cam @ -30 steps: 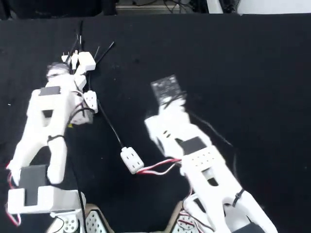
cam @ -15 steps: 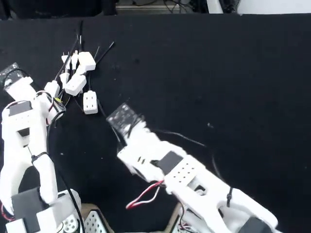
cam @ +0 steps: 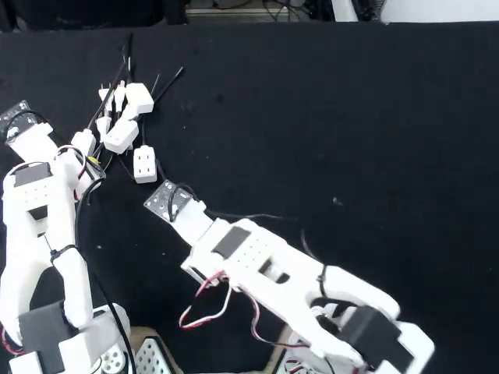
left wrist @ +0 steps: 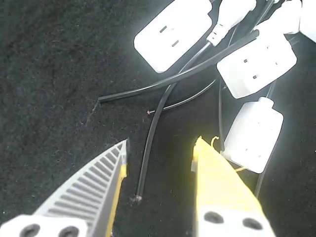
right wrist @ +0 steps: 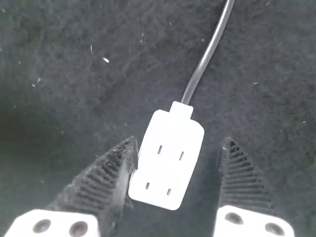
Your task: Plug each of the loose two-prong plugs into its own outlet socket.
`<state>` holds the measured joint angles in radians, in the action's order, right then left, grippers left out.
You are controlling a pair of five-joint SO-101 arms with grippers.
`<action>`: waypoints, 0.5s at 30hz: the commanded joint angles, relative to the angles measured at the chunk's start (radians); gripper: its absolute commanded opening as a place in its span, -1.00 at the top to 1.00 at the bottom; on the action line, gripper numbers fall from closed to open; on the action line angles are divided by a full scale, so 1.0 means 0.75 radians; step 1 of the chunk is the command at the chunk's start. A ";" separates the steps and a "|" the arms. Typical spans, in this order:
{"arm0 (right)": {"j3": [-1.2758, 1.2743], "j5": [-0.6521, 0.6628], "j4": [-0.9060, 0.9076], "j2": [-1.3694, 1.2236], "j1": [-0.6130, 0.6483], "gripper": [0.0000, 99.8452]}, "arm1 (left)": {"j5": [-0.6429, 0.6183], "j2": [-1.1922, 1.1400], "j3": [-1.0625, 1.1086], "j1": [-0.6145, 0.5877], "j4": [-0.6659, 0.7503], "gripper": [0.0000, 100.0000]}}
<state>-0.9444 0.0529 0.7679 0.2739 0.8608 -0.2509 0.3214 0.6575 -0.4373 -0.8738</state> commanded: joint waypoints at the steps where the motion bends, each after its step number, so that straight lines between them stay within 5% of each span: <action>1: 0.097 0.010 0.016 -0.038 0.010 0.55 | -0.008 0.045 -0.015 -0.009 0.014 0.57; 7: 0.136 0.135 0.031 -0.048 -0.135 0.96 | -0.008 0.043 -0.015 -0.009 0.014 0.57; 15: 0.206 0.565 0.186 0.083 -0.403 0.98 | -0.010 0.043 -0.021 -0.007 0.014 0.57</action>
<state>-0.8477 0.3659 0.8861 0.2647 0.6291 -0.2509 0.3214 0.6575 -0.4373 -0.8738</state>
